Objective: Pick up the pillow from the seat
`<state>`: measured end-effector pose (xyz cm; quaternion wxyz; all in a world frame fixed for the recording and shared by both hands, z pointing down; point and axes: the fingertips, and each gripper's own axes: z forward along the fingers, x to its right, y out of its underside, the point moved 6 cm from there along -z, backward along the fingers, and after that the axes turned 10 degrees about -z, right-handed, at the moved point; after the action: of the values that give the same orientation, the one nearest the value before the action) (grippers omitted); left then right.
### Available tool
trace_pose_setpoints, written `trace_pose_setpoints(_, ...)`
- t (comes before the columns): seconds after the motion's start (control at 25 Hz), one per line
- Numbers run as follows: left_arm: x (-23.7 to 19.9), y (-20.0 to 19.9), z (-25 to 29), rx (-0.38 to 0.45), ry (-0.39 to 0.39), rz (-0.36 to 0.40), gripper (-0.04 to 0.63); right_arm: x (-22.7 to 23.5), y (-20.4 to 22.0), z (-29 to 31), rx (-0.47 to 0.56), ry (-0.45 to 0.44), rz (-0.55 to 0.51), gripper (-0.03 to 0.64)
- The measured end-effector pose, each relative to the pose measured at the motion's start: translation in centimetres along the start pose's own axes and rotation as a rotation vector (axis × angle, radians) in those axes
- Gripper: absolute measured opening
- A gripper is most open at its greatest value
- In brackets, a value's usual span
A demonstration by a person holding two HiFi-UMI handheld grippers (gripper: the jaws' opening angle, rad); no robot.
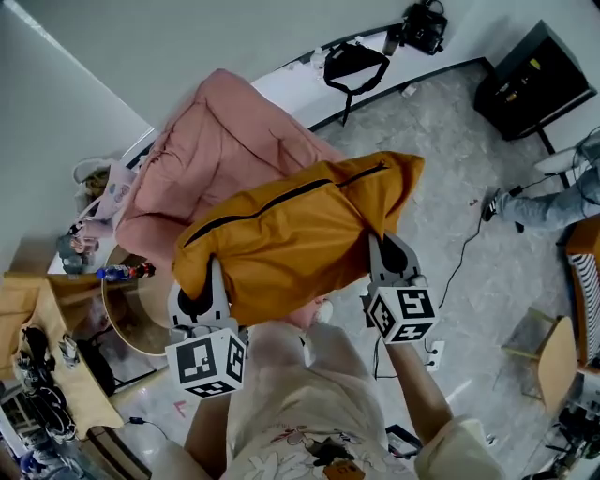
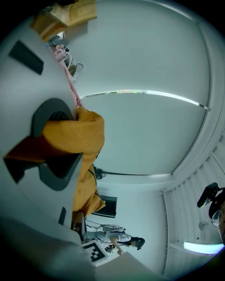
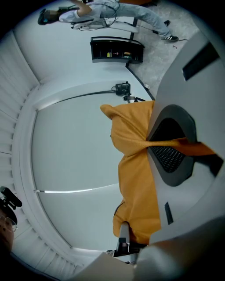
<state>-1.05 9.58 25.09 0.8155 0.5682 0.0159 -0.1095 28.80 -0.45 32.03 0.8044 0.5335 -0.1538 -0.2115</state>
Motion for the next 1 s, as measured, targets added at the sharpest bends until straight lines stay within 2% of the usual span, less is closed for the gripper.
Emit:
trace_pose_setpoints(0.48, 2.5, -1.6, -6.7, 0.072, 0.001, 0.009, 0.100, -0.3, -1.9, -7.1, 0.066, -0.005, -0.006, 0.023)
trace_pose_setpoints(1.0, -2.8, -4.0, -10.0, 0.101, 0.048, 0.006, 0.100, -6.5, -4.5, -10.4, 0.100, 0.032, 0.026, 0.023)
